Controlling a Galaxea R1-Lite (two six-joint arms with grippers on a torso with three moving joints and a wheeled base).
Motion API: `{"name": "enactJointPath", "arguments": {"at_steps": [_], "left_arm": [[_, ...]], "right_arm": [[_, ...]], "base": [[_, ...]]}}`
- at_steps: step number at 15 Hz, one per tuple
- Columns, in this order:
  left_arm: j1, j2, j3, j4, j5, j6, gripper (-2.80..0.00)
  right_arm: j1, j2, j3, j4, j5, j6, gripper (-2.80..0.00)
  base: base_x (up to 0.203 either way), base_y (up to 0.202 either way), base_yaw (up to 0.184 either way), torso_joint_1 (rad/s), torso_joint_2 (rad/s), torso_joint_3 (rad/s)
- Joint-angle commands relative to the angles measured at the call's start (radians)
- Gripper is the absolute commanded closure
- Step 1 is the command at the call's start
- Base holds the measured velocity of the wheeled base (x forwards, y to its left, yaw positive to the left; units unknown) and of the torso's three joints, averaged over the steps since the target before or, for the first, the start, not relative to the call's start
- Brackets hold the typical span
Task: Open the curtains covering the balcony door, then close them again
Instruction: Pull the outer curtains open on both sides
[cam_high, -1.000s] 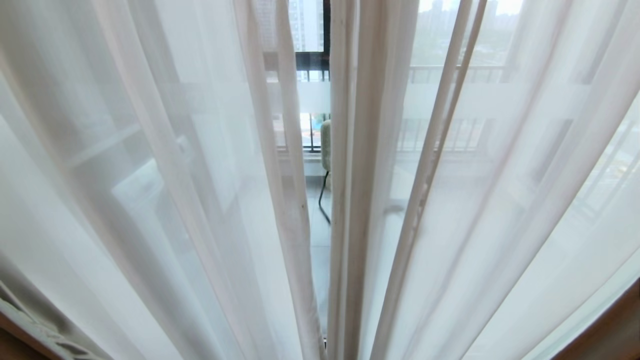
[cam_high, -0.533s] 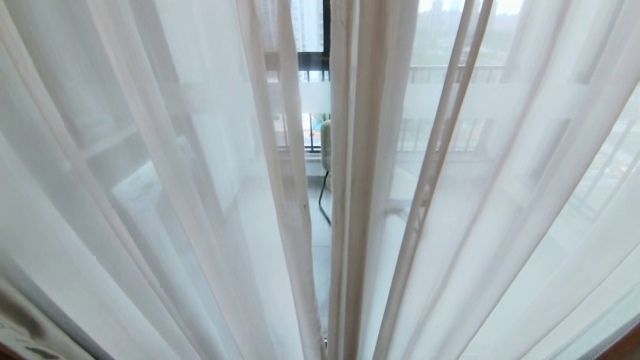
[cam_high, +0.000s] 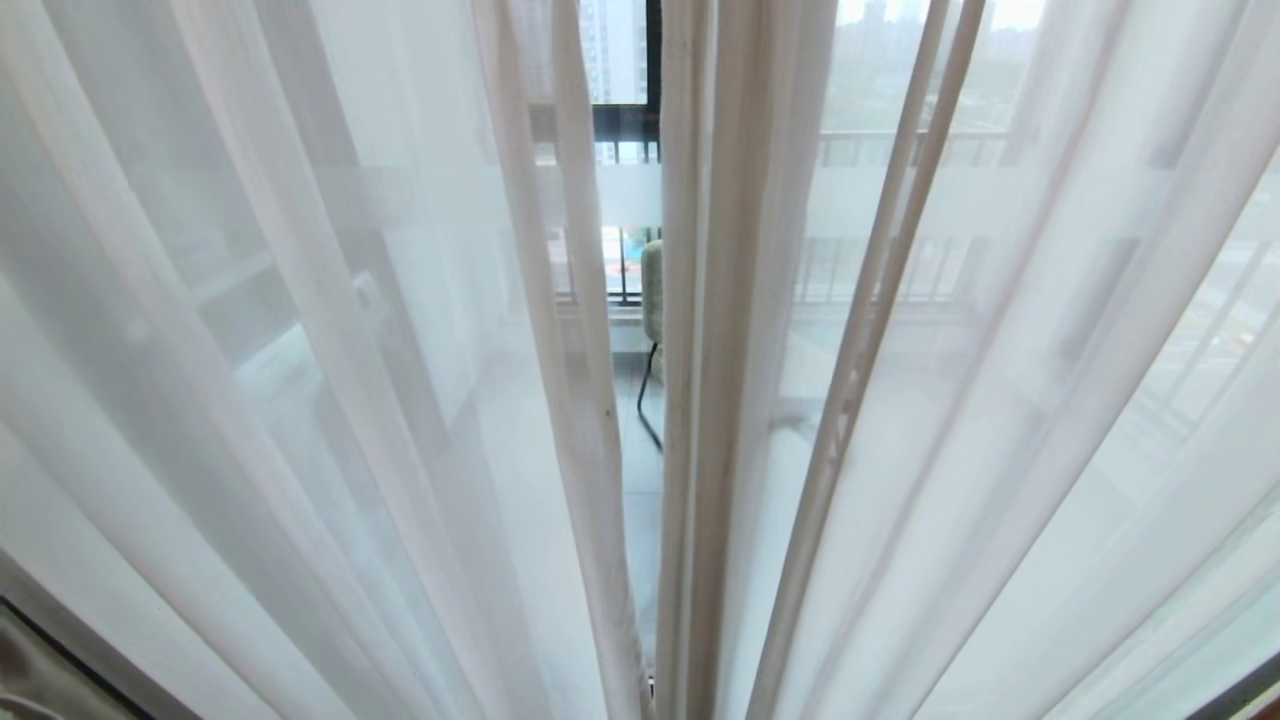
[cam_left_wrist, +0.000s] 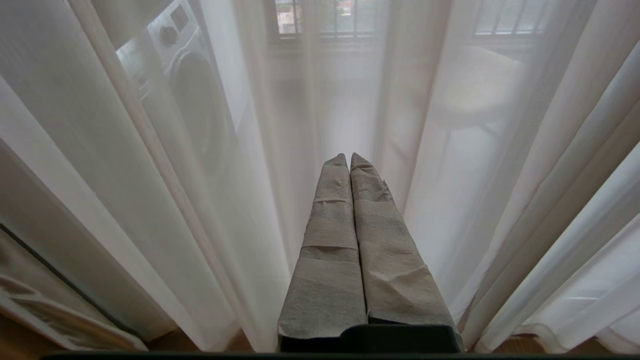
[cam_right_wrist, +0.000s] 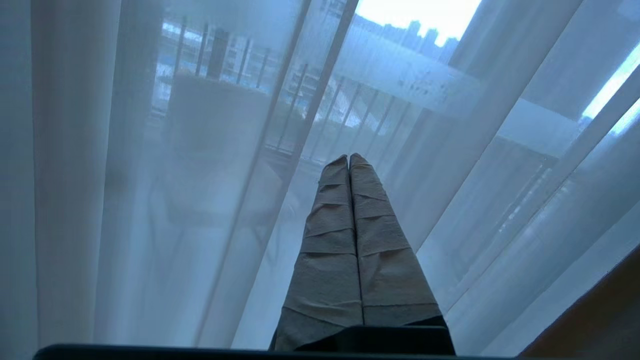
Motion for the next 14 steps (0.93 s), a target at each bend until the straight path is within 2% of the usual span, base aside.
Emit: {"name": "enactJointPath", "arguments": {"at_steps": [1, 3, 9, 12, 14], "left_arm": [[0.000, 0.000, 0.000, -0.001, 0.000, 0.000, 0.00], [0.000, 0.000, 0.000, 0.001, 0.000, 0.000, 0.00], [0.000, 0.000, 0.000, 0.000, 0.000, 0.000, 0.00], [0.000, 0.000, 0.000, 0.001, 0.000, 0.000, 0.00], [0.000, 0.000, 0.000, -0.001, 0.000, 0.000, 0.00]], "right_arm": [[0.004, -0.120, 0.080, 0.053, 0.003, 0.012, 0.00], [0.003, -0.125, 0.127, 0.059, 0.004, 0.053, 0.00], [-0.007, -0.152, 0.292, 0.035, 0.006, 0.110, 0.00], [-0.029, -0.262, 0.292, 0.171, 0.026, 0.171, 0.00], [-0.037, -0.377, 0.292, 0.288, 0.114, 0.183, 0.00]], "base": [[0.000, 0.000, 0.000, 0.000, 0.00, 0.000], [0.000, 0.000, 0.000, 0.000, 0.00, 0.000], [0.000, 0.000, 0.000, 0.000, 0.00, 0.000], [0.000, 0.000, 0.000, 0.000, 0.00, 0.000], [0.000, 0.000, 0.000, 0.000, 0.00, 0.000]]}}
